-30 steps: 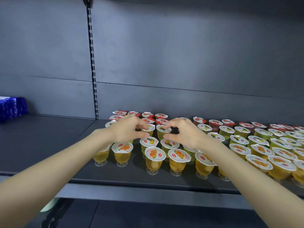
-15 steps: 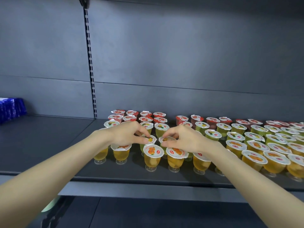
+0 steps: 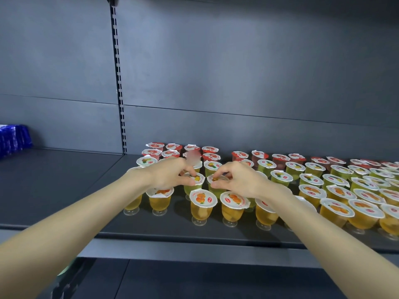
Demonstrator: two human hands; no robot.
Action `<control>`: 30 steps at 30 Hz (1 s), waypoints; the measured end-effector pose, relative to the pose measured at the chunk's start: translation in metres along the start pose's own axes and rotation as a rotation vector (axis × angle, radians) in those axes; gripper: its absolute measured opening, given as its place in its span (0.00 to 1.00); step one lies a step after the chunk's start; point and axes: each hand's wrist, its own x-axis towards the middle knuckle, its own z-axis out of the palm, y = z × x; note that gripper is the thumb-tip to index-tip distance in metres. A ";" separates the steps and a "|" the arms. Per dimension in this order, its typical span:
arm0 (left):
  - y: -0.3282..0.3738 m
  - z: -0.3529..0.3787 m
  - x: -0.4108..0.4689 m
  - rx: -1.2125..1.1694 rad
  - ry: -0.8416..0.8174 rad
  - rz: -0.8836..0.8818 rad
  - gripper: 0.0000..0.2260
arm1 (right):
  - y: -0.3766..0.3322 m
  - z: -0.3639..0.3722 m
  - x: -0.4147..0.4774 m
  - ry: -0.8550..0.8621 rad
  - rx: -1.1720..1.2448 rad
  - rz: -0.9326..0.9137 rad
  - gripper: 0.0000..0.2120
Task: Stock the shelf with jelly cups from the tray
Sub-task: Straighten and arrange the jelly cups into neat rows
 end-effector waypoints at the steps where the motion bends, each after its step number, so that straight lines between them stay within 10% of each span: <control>1: -0.001 0.001 0.001 0.009 0.008 -0.002 0.15 | 0.000 0.001 0.000 0.014 0.000 -0.006 0.13; 30: -0.008 0.004 0.003 -0.029 0.064 -0.018 0.15 | 0.000 0.003 0.000 0.042 -0.014 -0.040 0.14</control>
